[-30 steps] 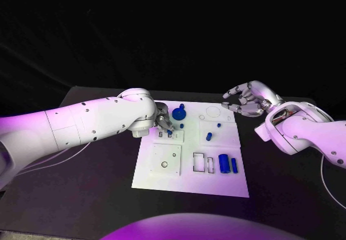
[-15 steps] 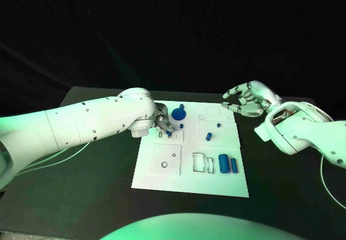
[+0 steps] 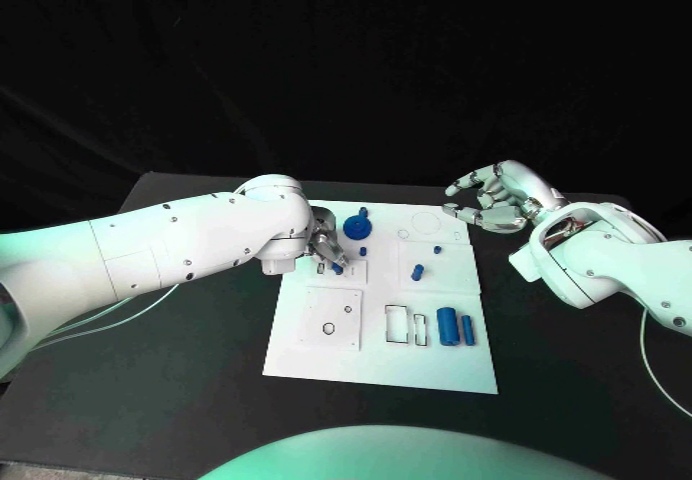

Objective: Assemble the parts on the task board

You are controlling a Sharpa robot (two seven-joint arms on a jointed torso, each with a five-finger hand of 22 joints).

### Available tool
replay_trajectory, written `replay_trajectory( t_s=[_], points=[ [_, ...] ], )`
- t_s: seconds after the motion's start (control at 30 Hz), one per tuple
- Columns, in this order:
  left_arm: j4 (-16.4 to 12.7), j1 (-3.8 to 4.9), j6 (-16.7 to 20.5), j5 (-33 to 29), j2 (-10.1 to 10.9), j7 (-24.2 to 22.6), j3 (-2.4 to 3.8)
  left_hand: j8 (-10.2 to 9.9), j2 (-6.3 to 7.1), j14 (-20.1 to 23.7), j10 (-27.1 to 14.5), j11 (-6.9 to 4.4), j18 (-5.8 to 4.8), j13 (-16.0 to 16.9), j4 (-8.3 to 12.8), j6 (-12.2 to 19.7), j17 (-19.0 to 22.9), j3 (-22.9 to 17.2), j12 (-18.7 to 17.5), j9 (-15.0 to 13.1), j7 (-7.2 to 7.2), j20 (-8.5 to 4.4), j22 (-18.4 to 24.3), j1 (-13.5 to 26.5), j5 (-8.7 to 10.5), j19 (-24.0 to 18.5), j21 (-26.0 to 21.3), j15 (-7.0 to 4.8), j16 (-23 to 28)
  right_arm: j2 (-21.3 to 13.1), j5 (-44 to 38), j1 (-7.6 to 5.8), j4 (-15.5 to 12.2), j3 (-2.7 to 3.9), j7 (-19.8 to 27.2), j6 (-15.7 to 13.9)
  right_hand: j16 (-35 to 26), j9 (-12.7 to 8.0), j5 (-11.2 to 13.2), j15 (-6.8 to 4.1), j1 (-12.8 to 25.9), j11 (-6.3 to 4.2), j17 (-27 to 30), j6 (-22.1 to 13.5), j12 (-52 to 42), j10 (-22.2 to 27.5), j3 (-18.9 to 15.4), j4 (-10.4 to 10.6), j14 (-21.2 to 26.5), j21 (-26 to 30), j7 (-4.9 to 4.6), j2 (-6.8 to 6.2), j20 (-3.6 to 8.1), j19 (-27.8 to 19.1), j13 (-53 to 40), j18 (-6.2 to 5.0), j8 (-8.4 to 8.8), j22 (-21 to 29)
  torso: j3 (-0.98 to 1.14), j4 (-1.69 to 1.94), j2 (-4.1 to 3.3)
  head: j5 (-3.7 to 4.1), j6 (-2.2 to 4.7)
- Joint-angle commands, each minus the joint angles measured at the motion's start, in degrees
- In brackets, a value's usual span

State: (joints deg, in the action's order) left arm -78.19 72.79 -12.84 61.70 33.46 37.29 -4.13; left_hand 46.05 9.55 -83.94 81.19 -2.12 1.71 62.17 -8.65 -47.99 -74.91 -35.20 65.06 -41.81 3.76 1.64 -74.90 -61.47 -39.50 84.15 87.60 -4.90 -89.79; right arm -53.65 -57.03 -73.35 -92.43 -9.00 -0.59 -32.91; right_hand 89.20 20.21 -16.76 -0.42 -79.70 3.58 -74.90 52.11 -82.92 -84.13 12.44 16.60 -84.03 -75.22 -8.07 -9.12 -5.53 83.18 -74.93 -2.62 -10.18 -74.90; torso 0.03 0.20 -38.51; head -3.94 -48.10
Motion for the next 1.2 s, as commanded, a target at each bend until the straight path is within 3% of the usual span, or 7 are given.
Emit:
replay_trajectory(
  t_s=[0.03, 0.83, 0.87, 0.9, 0.97, 1.2],
  points=[
    [-0.1, -0.14, -2.0, 0.1, -0.1, 0.5, -0.13, 0.2, -0.21, -6.1, 0.3, -0.07, -0.85, 0.0, 10.0, -1.7, -15.1, -9.8, -0.2, -0.1, -1.87, -0.37, -12.4, -0.2, -0.27, 3.6, 0.4, -0.36, -0.2, 0.0, -0.6, 0.04, 0.0, 0.00, 0.1, 0.6, -0.2, 0.1, -0.2, -0.46, 0.7, -0.45, -11.7, 0.4, -0.1, -0.7, 0.3, -0.1, -5.2, 0.3, 0.19, 0.00, 0.31, -0.1, -8.2, -0.93, -0.36, -7.9, 0.01, 0.01, 0.02, -0.01, 0.00],
    [-0.1, -0.15, -1.5, -0.2, -0.3, 0.4, -0.14, 0.3, -0.24, -6.1, 0.5, 0.01, -0.86, -0.2, 9.8, -1.8, -15.1, -9.6, -0.4, 0.0, -1.83, -0.33, -12.4, 0.1, -0.09, 3.6, 0.4, -0.31, -0.2, 0.0, -0.6, 0.08, -0.1, 0.00, 0.1, 0.5, -0.2, 0.1, -0.2, -0.46, 0.7, -0.45, -11.7, 0.4, -0.1, -0.7, 0.3, -0.1, -5.2, 0.3, 0.19, 0.00, 0.31, -0.1, -8.2, -0.93, -0.36, -7.9, 0.04, -0.01, -0.04, 0.03, 0.18],
    [0.0, -0.15, -1.5, -0.4, -0.3, 0.5, -0.14, 0.2, -0.25, -6.1, 0.6, 0.02, -0.87, -0.2, 9.7, -1.8, -15.1, -9.5, -0.4, 0.0, -1.82, -0.31, -12.5, 0.3, 0.24, 3.6, 0.4, -0.29, -0.2, 0.0, -0.6, 0.08, -0.1, 0.00, 0.1, 0.5, -0.2, 0.1, -0.2, -0.46, 0.7, -0.45, -11.7, 0.4, -0.1, -0.7, 0.3, -0.1, -5.2, 0.3, 0.19, 0.00, 0.31, -0.1, -8.2, -0.93, -0.36, -7.9, 0.05, -0.01, -0.05, 0.05, 0.15],
    [0.0, -0.15, -1.4, -0.6, -0.3, 0.5, -0.14, 0.2, -0.38, -6.1, 0.6, -0.01, -0.87, -0.4, 9.3, -1.9, -15.1, -9.2, -0.6, 0.1, -1.91, -0.25, -12.5, 0.7, 1.92, 3.6, 0.4, -0.28, -0.2, 0.0, -0.6, 0.08, -0.1, 0.00, 0.1, 0.5, -0.2, 0.1, -0.2, -0.46, 0.7, -0.45, -11.7, 0.4, -0.1, -0.7, 0.3, -0.1, -5.2, 0.3, 0.19, 0.00, 0.31, -0.1, -8.2, -0.93, -0.36, -7.9, 0.04, -0.02, -0.02, 0.05, 0.13],
    [0.2, -0.14, -1.5, -0.9, -0.4, 0.7, -0.14, 0.3, -0.10, -6.1, 0.9, -0.11, -0.89, -0.7, 7.8, -1.9, -15.1, -7.6, -0.8, 0.1, -2.21, -0.19, -12.6, 2.5, 6.99, 3.6, 0.4, -0.33, -0.2, 0.0, -0.6, 0.08, 0.0, 0.00, 0.1, 0.5, -0.2, 0.1, -0.2, -0.46, 0.7, -0.45, -11.7, 0.4, -0.1, -0.7, 0.3, -0.1, -5.2, 0.3, 0.19, 0.00, 0.31, -0.1, -8.2, -0.93, -0.36, -7.9, 0.04, 0.00, -0.03, 0.06, 0.09],
    [0.6, -0.14, -1.9, -1.6, -0.6, 1.0, -0.14, 0.1, 0.18, -6.1, 1.0, -0.42, -0.91, -0.8, 4.7, -2.2, -15.1, -4.2, -0.8, 0.5, -2.67, -0.48, -12.7, 4.4, 10.03, 3.7, 0.4, -0.73, -0.2, 0.0, -0.6, 0.08, 0.1, 0.00, 0.1, 0.5, -0.2, 0.1, -0.2, -0.46, 0.7, -0.45, -11.7, 0.4, -0.1, -0.7, 0.3, -0.1, -5.2, 0.3, 0.19, 0.00, 0.31, -0.1, -8.2, -0.93, -0.36, -7.9, 0.01, -0.05, -0.05, 0.12, 0.01]
  ],
)
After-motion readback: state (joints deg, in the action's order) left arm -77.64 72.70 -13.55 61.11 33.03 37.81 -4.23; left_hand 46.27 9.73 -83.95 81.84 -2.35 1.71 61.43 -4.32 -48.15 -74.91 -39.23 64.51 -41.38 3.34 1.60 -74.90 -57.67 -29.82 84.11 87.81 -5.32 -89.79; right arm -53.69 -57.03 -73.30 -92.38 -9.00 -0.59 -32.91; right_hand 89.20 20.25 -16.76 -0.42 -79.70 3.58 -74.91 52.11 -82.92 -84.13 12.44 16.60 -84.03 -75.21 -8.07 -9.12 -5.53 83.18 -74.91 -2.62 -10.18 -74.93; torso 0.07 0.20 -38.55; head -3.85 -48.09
